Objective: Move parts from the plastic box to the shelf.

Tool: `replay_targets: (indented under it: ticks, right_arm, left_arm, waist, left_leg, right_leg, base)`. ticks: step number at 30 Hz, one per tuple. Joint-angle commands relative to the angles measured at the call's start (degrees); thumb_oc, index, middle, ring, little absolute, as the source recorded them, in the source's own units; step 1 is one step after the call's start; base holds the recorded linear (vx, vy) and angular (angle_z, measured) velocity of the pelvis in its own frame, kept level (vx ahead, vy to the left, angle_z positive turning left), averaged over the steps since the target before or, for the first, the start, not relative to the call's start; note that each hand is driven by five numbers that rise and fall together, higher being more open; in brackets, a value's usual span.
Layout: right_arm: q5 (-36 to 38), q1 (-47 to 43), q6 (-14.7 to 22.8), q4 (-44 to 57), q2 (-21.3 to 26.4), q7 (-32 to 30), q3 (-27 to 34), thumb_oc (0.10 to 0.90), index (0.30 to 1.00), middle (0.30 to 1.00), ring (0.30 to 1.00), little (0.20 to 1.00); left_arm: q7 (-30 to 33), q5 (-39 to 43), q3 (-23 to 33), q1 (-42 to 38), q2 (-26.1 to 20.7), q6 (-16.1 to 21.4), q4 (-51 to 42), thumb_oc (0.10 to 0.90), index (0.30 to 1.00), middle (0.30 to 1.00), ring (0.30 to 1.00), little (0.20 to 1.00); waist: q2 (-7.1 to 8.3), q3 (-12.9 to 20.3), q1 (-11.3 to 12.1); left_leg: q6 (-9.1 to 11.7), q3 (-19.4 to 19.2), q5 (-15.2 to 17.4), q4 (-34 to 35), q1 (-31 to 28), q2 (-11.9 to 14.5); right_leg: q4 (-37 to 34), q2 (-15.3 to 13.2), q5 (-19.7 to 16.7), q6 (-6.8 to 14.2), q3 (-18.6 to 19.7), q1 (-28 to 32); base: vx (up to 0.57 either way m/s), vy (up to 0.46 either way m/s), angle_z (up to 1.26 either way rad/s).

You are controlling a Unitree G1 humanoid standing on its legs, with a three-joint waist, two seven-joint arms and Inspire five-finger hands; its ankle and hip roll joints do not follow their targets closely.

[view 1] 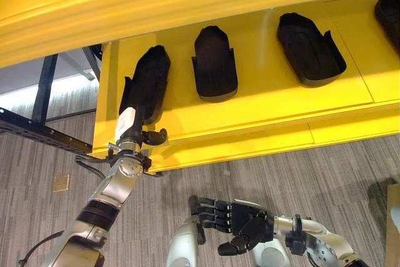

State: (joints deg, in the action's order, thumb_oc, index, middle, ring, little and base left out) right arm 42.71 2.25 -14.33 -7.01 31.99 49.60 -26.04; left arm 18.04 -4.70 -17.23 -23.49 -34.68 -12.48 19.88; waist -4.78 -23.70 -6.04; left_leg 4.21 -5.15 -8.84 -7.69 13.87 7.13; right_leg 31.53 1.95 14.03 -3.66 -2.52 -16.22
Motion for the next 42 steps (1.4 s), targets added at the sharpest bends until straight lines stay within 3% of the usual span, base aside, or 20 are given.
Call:
replay_targets:
  ticks: [1, 11, 14, 20, 42]
  right_arm:
    - [1.9, -0.35, 1.0, 6.13, -4.52, 3.7, -0.15, 0.9, 1.0, 1.0, 1.0, 1.0]
    - [1.62, 0.04, -0.04, 7.06, -4.37, 3.88, 0.18, 0.9, 1.0, 1.0, 1.0, 1.0]
    - [1.52, -0.08, -0.71, 7.31, -4.61, 3.9, 0.16, 0.9, 1.0, 1.0, 1.0, 1.0]
    - [1.15, -0.18, -2.04, 7.94, -5.07, 3.6, -0.64, 0.9, 1.0, 1.0, 1.0, 1.0]
    - [0.47, -0.24, -1.61, 6.34, -4.63, 6.11, -2.65, 0.9, 1.0, 1.0, 1.0, 1.0]
  left_arm:
    - [-0.34, 1.55, 2.99, 2.1, -1.3, -1.82, 3.5, 0.9, 1.0, 1.0, 1.0, 1.0]
    - [0.43, 8.87, 3.35, 1.04, 0.74, -2.44, 5.48, 0.9, 1.0, 1.0, 1.0, 1.0]
    - [1.0, 16.22, 3.96, 1.15, 4.02, -2.15, 7.36, 0.9, 1.0, 1.0, 1.0, 1.0]
    - [3.98, 22.28, 4.01, -0.52, 9.45, -0.81, 8.94, 0.9, 1.0, 1.0, 1.0, 1.0]
    - [6.03, 21.78, 0.24, -11.55, 10.95, -1.95, 16.59, 0.9, 1.0, 1.0, 1.0, 1.0]
  waist:
    - [3.89, 0.43, -0.22]
    - [4.18, 0.45, -0.89]
    - [4.22, 0.63, -1.01]
    - [4.69, 0.9, -1.39]
    - [6.25, 0.95, -3.98]
  left_leg:
    - [-2.03, 1.83, 5.19, -3.7, -0.91, -3.14]
    - [-1.99, 1.67, 5.18, -3.9, -1.07, -3.1]
    - [-1.98, 1.76, 5.13, -3.92, -1.18, -3.1]
    - [-1.91, 1.63, 5.11, -4.1, -1.26, -2.83]
    - [-1.44, 0.74, 5.15, -4.62, -1.31, -1.78]
  right_leg:
    - [-9.15, -2.29, -5.81, 3.72, -4.64, 4.12]
    - [-9.45, -2.1, -6.0, 3.71, -4.15, 4.45]
    - [-9.42, -2.05, -5.94, 3.71, -4.19, 4.68]
    - [-9.41, -1.8, -5.76, 3.68, -4.22, 5.24]
    - [-10.24, -1.33, -6.17, 3.83, -3.5, 5.87]
  base:
    - [0.0, 0.0, 0.0]
    - [0.0, 0.002, 0.01]
    - [0.0, 0.0, 0.0]
    - [0.02, -0.008, 0.03]
    - [0.0, -0.005, -0.01]
